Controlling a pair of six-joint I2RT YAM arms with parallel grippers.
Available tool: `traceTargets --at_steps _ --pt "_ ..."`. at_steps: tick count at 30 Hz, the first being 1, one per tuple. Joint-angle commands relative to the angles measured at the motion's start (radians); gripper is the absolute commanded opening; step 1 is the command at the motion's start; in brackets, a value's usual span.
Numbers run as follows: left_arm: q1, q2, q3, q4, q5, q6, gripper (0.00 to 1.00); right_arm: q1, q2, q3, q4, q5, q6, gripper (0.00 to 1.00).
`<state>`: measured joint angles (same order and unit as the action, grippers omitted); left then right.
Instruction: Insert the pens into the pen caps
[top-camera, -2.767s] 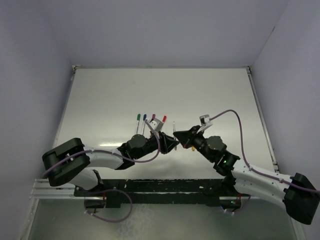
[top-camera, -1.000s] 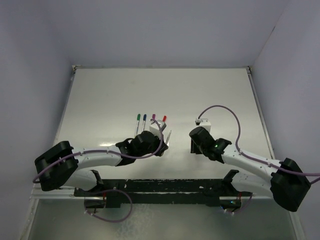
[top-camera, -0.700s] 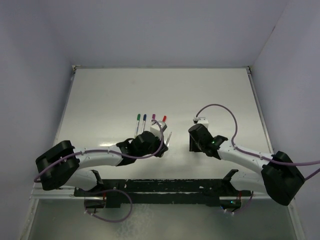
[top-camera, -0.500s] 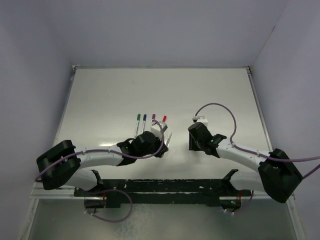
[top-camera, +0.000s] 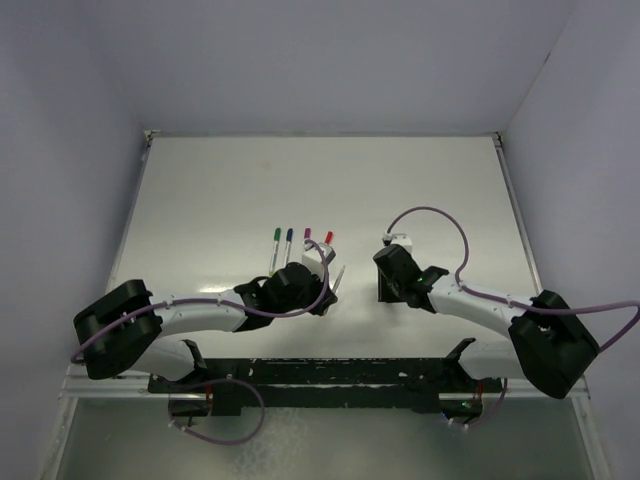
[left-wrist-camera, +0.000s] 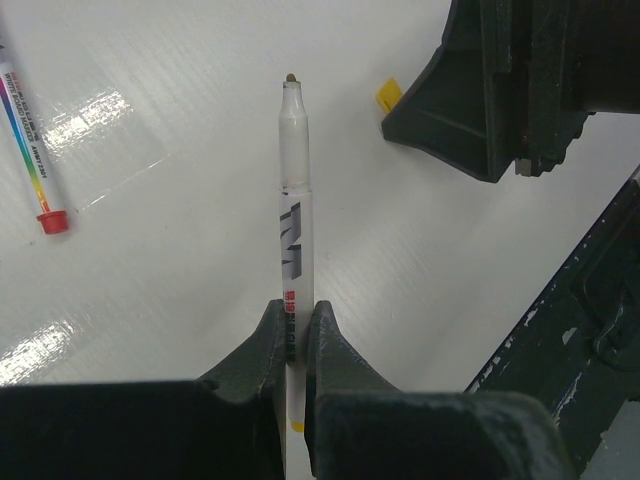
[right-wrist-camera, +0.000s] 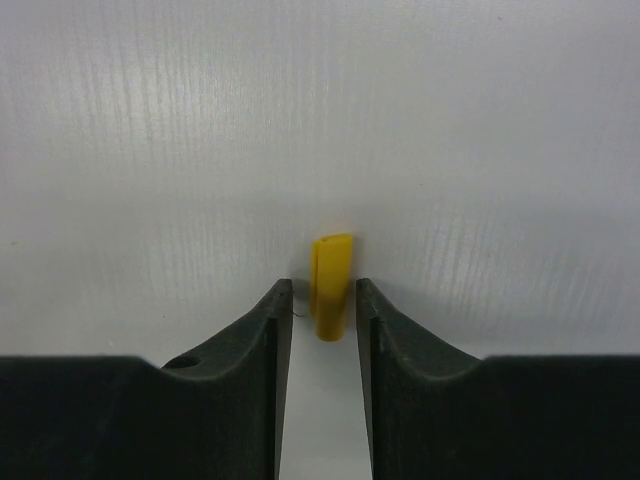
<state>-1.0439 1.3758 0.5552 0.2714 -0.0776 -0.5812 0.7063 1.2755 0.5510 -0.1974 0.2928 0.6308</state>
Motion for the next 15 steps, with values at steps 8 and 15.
traceTargets --at_steps 8,15 --pt "-0.002 -0.002 0.038 0.049 0.014 0.014 0.0 -0.002 0.044 0.013 -0.024 0.001 0.018 0.32" --pt "-0.002 -0.015 0.027 0.048 0.007 0.011 0.0 -0.003 0.071 0.009 -0.02 -0.005 0.028 0.28"
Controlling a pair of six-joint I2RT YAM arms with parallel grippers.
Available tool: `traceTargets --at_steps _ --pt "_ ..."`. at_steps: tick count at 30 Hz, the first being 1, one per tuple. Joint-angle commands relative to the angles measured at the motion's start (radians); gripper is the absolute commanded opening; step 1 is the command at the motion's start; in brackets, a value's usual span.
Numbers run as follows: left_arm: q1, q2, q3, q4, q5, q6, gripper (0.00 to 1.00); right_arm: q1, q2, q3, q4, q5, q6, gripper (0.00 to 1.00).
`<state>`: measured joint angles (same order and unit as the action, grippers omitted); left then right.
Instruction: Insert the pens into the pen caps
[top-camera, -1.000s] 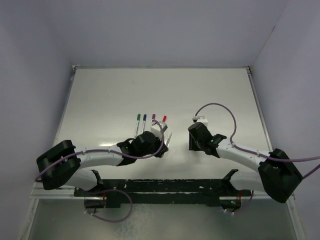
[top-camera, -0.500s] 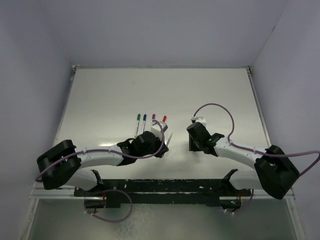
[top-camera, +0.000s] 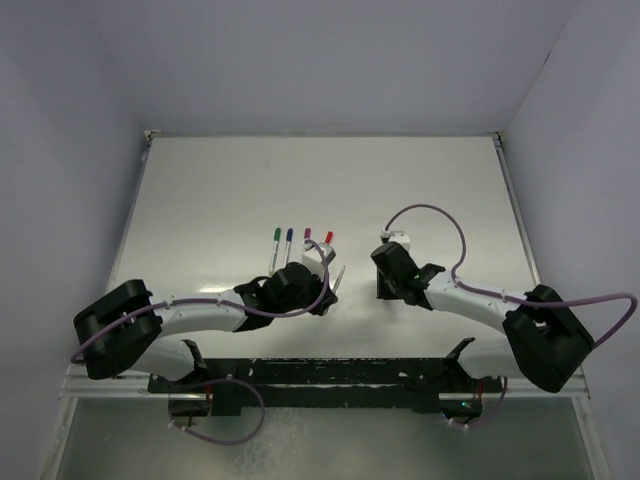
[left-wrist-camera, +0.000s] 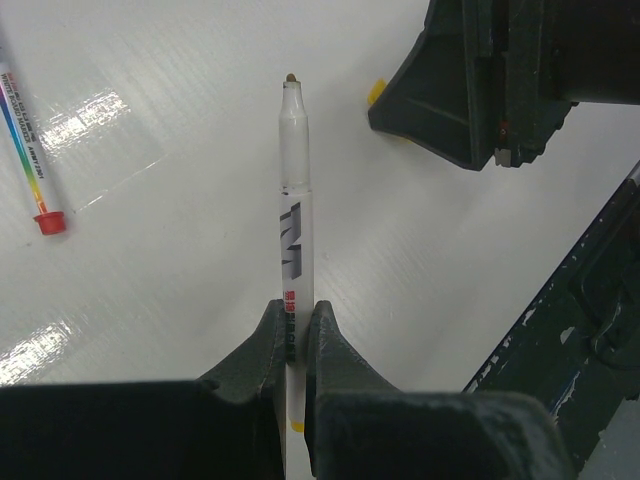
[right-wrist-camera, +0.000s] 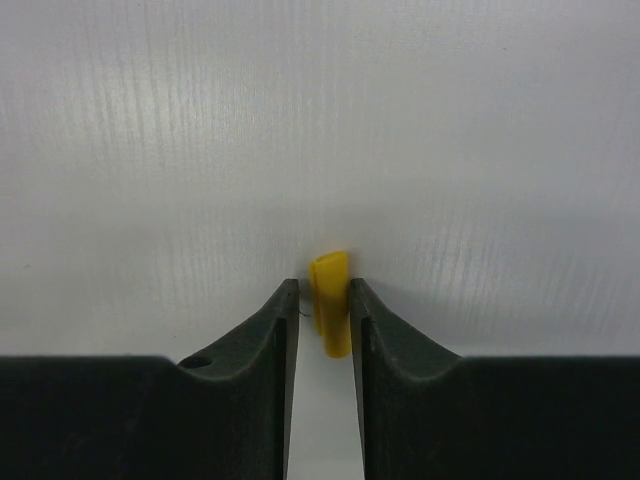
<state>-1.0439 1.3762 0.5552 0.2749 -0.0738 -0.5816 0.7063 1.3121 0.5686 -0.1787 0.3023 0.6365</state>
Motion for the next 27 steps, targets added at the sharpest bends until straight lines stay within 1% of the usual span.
traceTargets --at_steps 1,6,9,13,18,22,27 --pt "-0.002 -0.018 0.025 0.044 0.002 0.01 0.0 -0.004 0.035 -0.012 -0.039 -0.021 0.026 0.27" --pt "-0.002 -0.027 0.018 0.045 -0.007 0.004 0.0 -0.003 0.013 -0.037 -0.052 -0.062 0.043 0.15" --pt "-0.002 -0.03 0.015 0.043 -0.013 0.001 0.0 -0.002 -0.01 -0.048 -0.07 -0.082 0.041 0.0" --pt "-0.002 -0.029 0.016 0.046 -0.017 -0.001 0.0 -0.003 -0.047 -0.049 -0.082 -0.084 0.025 0.0" --pt "-0.002 -0.023 0.02 0.053 0.004 0.004 0.0 -0.003 -0.094 -0.019 -0.063 -0.04 0.004 0.0" --pt "-0.003 -0.036 0.003 0.069 0.015 0.004 0.0 -0.003 -0.172 -0.012 0.036 -0.014 -0.03 0.0" --pt "-0.005 -0.081 -0.048 0.144 0.029 -0.01 0.0 -0.002 -0.267 -0.035 0.236 -0.011 -0.069 0.0"
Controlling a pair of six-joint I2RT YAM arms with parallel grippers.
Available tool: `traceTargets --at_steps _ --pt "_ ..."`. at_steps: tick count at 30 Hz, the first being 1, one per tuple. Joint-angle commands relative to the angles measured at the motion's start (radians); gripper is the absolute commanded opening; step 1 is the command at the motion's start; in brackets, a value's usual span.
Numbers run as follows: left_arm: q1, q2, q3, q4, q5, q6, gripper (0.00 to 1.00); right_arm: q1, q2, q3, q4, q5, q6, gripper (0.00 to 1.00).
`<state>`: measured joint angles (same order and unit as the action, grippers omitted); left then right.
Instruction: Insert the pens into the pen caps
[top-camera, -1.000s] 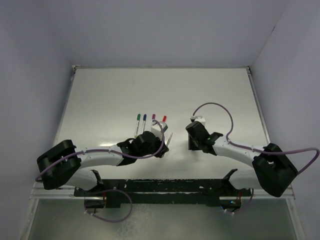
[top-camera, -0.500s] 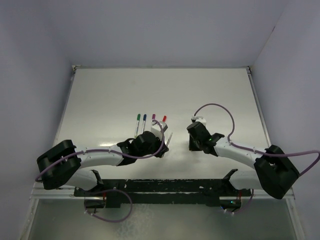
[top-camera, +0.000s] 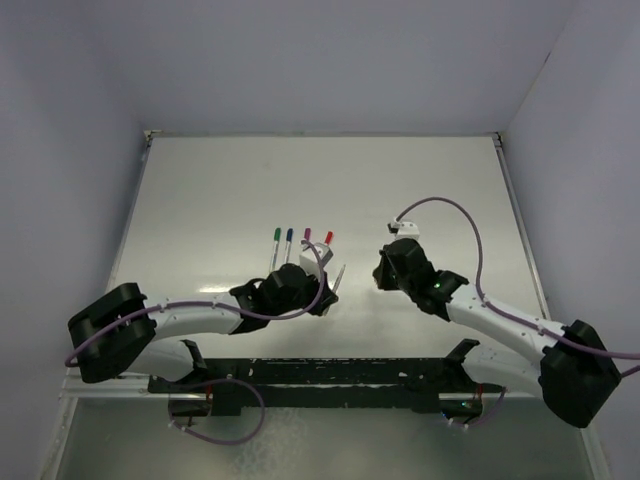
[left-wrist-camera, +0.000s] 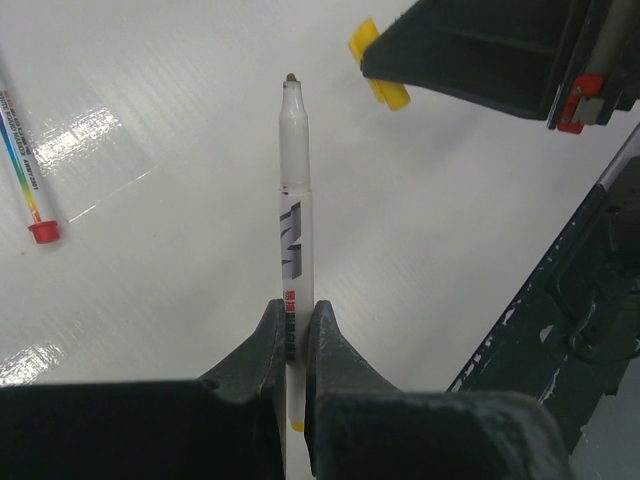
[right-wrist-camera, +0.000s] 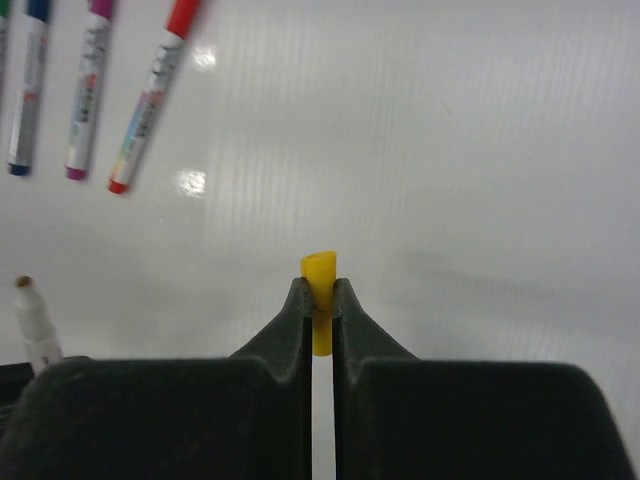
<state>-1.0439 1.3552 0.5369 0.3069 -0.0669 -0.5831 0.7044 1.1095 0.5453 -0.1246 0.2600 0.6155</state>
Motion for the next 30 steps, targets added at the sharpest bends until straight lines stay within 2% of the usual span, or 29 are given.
traceTargets --at_steps 1,11,18,30 --pt "-0.006 -0.064 -0.039 0.138 0.03 -0.014 0.0 -0.001 -0.082 -0.02 0.224 0.027 -0.054 0.0" --pt "-0.018 -0.009 -0.104 0.45 0.094 -0.089 0.0 -0.001 -0.156 -0.159 0.693 0.002 -0.019 0.0" --pt "-0.018 0.017 -0.06 0.469 0.1 -0.095 0.0 -0.001 -0.157 -0.211 0.933 -0.027 -0.027 0.0" --pt "-0.018 0.044 -0.048 0.504 0.099 -0.112 0.0 0.0 -0.152 -0.239 1.026 -0.122 0.042 0.0"
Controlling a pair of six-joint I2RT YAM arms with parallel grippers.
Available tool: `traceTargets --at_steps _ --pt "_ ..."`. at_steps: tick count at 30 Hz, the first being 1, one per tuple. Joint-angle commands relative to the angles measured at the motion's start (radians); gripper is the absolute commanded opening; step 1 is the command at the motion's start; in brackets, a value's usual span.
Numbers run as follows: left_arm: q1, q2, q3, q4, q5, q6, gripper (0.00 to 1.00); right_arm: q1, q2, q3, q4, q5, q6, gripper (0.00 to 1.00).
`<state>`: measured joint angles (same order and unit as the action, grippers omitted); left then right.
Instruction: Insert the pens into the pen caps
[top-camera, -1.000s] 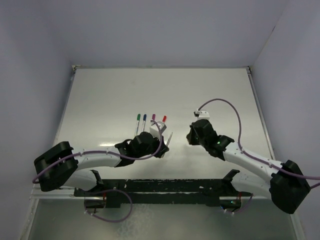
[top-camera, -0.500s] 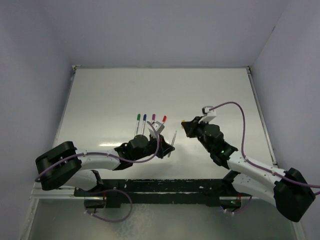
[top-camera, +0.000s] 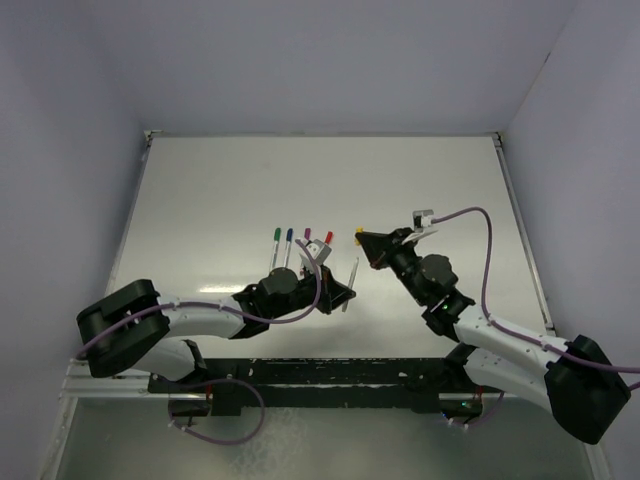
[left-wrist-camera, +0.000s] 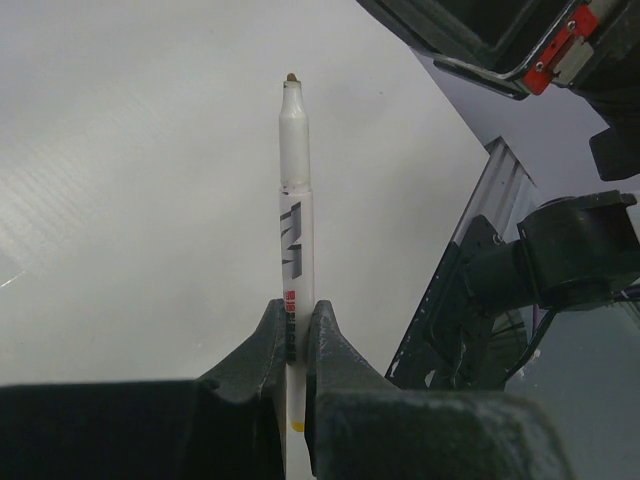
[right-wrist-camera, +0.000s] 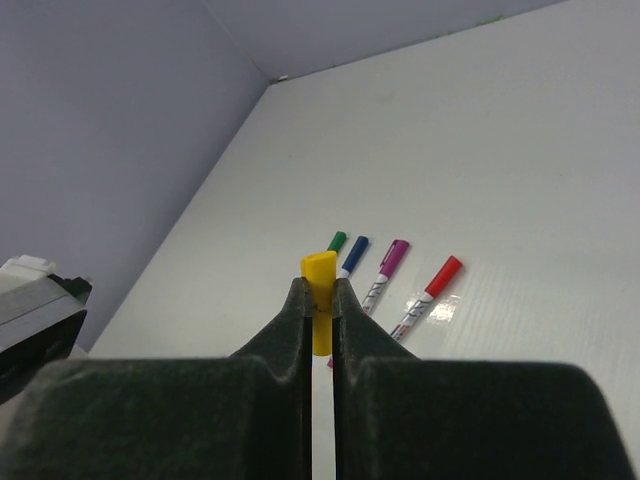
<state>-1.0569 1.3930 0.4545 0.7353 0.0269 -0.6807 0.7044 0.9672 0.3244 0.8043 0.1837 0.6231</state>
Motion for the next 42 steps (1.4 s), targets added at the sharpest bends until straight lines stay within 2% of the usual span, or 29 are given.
traceTargets --at_steps 1,14,42 --pt "-0.004 0.006 0.034 0.079 0.003 -0.015 0.0 -0.001 -0.011 -0.023 0.101 -0.054 0.04 0.0" --pt "-0.003 0.005 0.032 0.086 -0.022 -0.01 0.0 -0.001 -0.069 -0.076 0.127 -0.065 0.054 0.0" --pt "-0.004 0.011 0.032 0.091 -0.051 -0.005 0.0 0.002 -0.054 -0.119 0.182 -0.099 0.115 0.0"
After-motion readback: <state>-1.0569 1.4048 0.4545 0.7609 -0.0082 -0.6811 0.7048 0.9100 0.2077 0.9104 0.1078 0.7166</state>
